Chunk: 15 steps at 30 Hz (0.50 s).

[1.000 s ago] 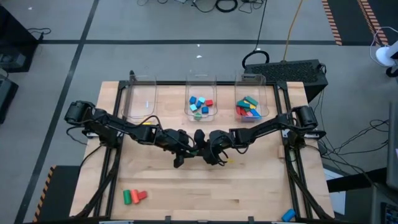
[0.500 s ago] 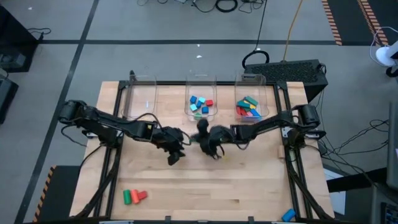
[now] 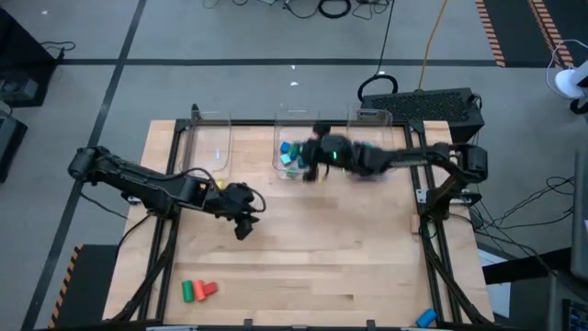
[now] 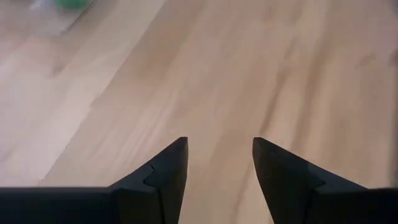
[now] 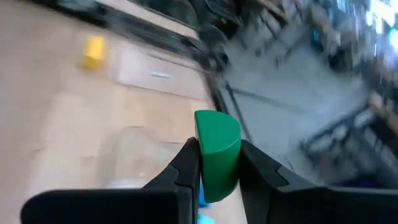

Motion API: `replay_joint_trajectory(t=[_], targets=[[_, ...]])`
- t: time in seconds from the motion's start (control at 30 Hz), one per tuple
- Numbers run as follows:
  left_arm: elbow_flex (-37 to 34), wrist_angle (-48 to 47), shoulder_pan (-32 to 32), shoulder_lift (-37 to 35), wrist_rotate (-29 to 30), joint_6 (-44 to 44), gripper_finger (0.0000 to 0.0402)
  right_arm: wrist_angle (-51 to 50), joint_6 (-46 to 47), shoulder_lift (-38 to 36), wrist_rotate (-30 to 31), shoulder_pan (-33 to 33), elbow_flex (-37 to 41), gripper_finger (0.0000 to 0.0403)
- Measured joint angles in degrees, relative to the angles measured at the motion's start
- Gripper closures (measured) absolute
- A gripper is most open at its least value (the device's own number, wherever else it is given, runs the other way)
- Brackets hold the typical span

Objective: Sort blocks by size
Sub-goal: Put the green half circle block into the center transparent bin

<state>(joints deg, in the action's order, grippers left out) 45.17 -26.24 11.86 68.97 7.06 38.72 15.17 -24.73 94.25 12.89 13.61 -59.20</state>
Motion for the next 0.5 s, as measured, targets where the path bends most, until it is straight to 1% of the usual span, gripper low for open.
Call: replay_joint_trajectory(t=[0.03, 0.1, 0.17, 0.23, 0.3, 0.37, 0.47, 0.5], targets=[[-0.2, -2.0, 0.7, 0.0, 1.1, 0.5, 0.022, -2.4, 2.0, 0.1, -1.2, 1.8, -1.4, 0.0343], [-0.1, -3.0, 2.0, 0.7, 2.9, 2.5, 0.022, -9.7, 6.0, 0.8, -4.7, 5.0, -4.9, 0.0343], [-0.1, -6.0, 3.0, 1.1, 4.2, 4.1, 0.022, -13.7, 9.5, 3.0, -9.0, 8.0, -9.6, 0.0343], [-0.1, -5.8, 3.8, 2.0, 4.6, 5.6, 0.022, -20.4, 12.2, 5.4, -13.3, 10.8, -13.8, 0.0343], [-0.2, -7.8, 4.8, 2.3, 4.6, 6.0, 0.022, -23.7, 13.6, 9.3, -17.4, 12.9, -18.9, 0.0343], [-0.1, -7.5, 5.6, 3.0, 4.4, 6.2, 0.022, -28.8, 14.7, 12.7, -20.7, 14.4, -23.4, 0.0343], [-0.3, -11.5, 7.0, 3.7, 4.0, 7.7, 0.022, -31.9, 15.1, 18.5, -23.4, 15.5, -29.4, 0.0343], [-0.2, -11.3, 7.2, 4.0, 4.0, 8.7, 0.022, -34.3, 15.1, 20.2, -23.8, 15.9, -30.7, 0.0343]])
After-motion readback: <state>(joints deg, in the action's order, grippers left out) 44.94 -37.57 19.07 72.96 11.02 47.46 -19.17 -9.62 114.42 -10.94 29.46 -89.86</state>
